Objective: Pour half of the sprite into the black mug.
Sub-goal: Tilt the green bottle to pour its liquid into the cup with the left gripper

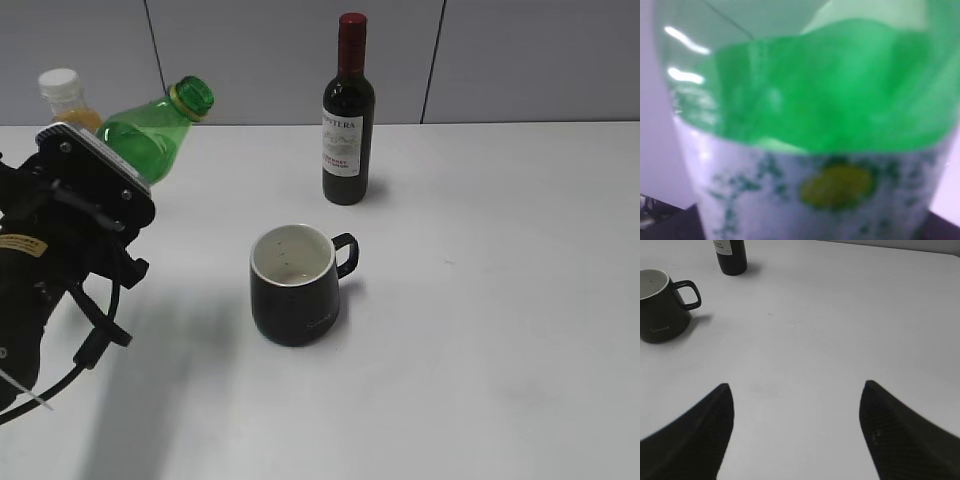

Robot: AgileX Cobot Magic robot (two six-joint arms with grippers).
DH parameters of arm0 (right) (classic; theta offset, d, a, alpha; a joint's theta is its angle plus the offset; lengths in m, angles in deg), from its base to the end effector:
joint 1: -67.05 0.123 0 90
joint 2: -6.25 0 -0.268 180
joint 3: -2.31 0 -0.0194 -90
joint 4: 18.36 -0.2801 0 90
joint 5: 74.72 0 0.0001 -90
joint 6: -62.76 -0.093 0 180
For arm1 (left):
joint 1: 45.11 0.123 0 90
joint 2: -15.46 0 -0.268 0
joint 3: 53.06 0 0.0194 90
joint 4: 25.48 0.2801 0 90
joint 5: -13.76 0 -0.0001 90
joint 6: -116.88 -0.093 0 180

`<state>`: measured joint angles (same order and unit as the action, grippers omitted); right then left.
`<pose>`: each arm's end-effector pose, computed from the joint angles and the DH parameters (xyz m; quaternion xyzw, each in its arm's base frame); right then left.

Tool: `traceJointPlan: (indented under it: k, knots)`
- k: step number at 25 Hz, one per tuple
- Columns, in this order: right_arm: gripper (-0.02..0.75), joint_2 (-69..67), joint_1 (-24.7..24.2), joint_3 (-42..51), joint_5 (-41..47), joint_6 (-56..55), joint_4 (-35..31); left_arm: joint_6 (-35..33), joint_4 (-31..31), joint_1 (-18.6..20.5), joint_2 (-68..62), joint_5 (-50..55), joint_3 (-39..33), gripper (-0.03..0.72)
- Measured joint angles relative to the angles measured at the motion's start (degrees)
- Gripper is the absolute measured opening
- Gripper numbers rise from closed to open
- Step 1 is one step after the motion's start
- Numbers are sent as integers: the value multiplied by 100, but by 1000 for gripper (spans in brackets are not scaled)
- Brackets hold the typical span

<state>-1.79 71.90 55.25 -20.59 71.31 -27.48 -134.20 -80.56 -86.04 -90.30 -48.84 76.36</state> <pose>0.0527 0.0165 0.2746 -0.0934 0.8360 0.0621 0.5371 0.2434 -0.1215 0.1118 0.2928 0.7232 0.3065 0.5452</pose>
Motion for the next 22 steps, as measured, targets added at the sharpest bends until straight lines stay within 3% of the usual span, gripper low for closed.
traceJointPlan:
  k: [8,22]
  knots:
    - [593,0,0,0,0,0,0,-1204,-50,0,0,-46,0,452]
    - [593,0,0,0,0,0,0,-2475,-531,0,0,-214,10,448]
